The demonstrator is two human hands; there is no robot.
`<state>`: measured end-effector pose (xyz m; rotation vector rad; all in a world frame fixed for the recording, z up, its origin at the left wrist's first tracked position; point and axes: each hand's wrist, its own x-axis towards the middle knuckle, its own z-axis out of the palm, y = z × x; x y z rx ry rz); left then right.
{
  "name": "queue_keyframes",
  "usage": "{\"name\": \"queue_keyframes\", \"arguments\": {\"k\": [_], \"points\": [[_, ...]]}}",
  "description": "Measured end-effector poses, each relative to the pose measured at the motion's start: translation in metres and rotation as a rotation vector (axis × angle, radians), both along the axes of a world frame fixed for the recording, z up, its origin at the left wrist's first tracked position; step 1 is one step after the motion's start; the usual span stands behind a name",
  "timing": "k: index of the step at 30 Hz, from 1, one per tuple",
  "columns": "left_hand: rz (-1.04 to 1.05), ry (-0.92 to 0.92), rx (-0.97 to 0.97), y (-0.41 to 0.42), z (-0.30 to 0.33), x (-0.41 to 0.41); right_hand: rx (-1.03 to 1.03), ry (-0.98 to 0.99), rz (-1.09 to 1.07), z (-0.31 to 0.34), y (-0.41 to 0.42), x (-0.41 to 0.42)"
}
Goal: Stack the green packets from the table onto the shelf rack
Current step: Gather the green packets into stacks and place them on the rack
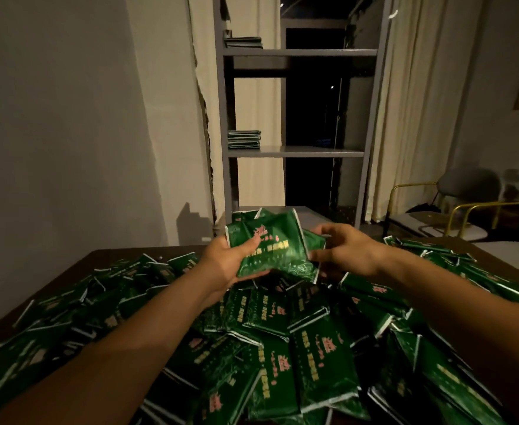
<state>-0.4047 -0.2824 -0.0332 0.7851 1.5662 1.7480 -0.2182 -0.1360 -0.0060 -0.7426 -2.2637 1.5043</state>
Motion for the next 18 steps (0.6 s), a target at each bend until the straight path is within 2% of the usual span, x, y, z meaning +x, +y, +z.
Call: {"name": "queue_keyframes", "arguments": {"k": [3,5,8,11,13,18], "points": [[-0.054,0.219,-0.105,-0.005,-0.006,0.001,0.037,0.062,-0.026,-0.001,0.009,0.009],[-0.095,0.269,-0.111,-0.007,-0.008,0.003,0.019,0.065,0.018,-0.001,0.010,0.010],[-0.121,0.279,-0.101,-0.001,-0.008,0.005,-0.026,0.055,0.059,-0.002,0.004,0.003],[-0.080,0.204,-0.097,0.006,-0.008,0.004,-0.082,0.011,0.097,0.000,0.002,-0.006],[-0.046,0.200,-0.119,0.006,-0.007,-0.001,-0.090,0.005,0.030,0.002,0.003,-0.013],[-0.030,0.348,-0.275,0.008,0.000,-0.020,0.516,-0.049,-0.193,0.000,0.012,-0.044]]}}
